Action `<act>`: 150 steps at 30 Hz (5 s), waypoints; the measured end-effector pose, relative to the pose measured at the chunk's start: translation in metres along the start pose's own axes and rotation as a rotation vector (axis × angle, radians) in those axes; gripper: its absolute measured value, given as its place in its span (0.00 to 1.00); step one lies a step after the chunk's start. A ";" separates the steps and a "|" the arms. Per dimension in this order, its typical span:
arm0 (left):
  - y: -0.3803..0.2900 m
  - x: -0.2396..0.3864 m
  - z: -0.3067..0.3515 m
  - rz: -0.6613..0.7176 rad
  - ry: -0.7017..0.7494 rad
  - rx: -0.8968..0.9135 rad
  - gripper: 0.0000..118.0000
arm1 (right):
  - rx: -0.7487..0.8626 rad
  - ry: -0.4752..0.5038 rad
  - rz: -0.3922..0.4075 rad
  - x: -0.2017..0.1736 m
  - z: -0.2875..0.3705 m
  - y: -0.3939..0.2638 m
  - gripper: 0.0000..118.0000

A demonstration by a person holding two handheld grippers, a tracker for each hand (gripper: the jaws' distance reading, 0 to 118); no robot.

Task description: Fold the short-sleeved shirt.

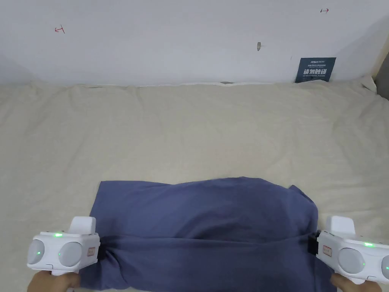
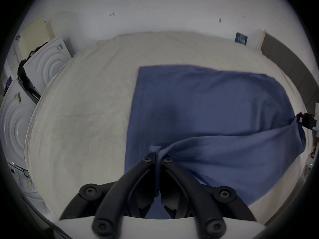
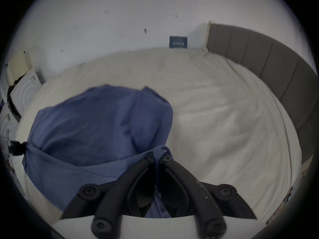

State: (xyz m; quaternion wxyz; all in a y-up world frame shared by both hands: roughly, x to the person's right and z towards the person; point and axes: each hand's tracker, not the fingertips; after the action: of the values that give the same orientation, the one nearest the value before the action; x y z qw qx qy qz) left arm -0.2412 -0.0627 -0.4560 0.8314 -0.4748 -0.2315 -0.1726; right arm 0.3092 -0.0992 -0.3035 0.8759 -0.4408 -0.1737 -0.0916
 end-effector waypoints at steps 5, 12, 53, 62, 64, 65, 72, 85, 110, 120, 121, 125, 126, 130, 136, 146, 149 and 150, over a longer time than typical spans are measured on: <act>0.004 0.004 0.007 -0.024 0.023 0.023 0.26 | -0.019 -0.001 -0.077 0.002 -0.010 -0.009 0.18; -0.008 0.015 0.063 0.049 -0.007 0.210 0.95 | 0.149 0.044 -0.025 0.005 0.054 -0.001 0.82; -0.069 0.043 0.147 0.150 -0.043 0.355 0.15 | 0.695 0.046 0.157 -0.033 0.264 -0.047 0.02; -0.060 0.013 0.058 0.142 0.061 0.067 0.80 | 0.584 0.024 0.152 -0.030 0.219 -0.039 0.02; -0.060 0.012 0.042 0.160 0.068 0.063 0.63 | 0.561 0.022 0.143 -0.028 0.210 -0.039 0.02; -0.061 0.011 0.034 0.157 0.065 0.051 0.52 | 0.547 0.016 0.139 -0.026 0.205 -0.040 0.02; -0.073 0.025 0.031 0.183 0.014 0.113 0.05 | 0.363 0.020 0.053 -0.007 0.161 -0.052 0.32; -0.079 0.020 0.060 0.196 -0.028 0.162 0.05 | -0.057 0.063 -0.043 0.016 0.040 -0.088 0.51; -0.195 0.032 0.091 0.319 -0.002 0.084 0.05 | -0.061 0.092 -0.056 0.054 0.085 -0.149 0.12; -0.154 0.063 0.157 0.217 0.046 0.282 0.97 | 0.205 0.098 -0.038 0.041 0.170 -0.099 0.80; -0.147 0.065 0.172 0.221 0.029 0.326 0.97 | 0.258 0.115 -0.032 0.038 0.187 -0.090 0.80; -0.125 0.082 0.223 0.233 -0.004 0.554 0.97 | 0.493 0.157 0.015 0.022 0.250 -0.065 0.80; -0.121 0.087 0.232 0.235 -0.008 0.606 0.97 | 0.539 0.159 0.026 0.018 0.262 -0.062 0.80; -0.109 0.110 0.265 0.243 0.044 0.769 0.97 | 0.696 0.160 0.050 0.000 0.303 -0.058 0.80; -0.109 0.138 0.281 0.189 0.056 0.943 0.65 | 0.832 0.116 0.106 -0.024 0.335 -0.065 0.68; -0.111 0.141 0.269 0.159 0.002 0.917 0.00 | 0.845 0.110 0.154 -0.038 0.329 -0.070 0.01; -0.108 0.137 0.265 0.148 0.002 0.899 0.00 | 0.835 0.110 0.153 -0.039 0.324 -0.068 0.01; -0.107 0.134 0.263 0.144 -0.002 0.892 0.00 | 0.833 0.113 0.152 -0.040 0.322 -0.066 0.01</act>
State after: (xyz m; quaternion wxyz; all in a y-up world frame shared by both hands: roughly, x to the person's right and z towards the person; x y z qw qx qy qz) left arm -0.2412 0.1043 -0.1903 0.9644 -0.0849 -0.2504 0.0029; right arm 0.1795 0.1206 -0.0922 0.9915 -0.0552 -0.1145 0.0274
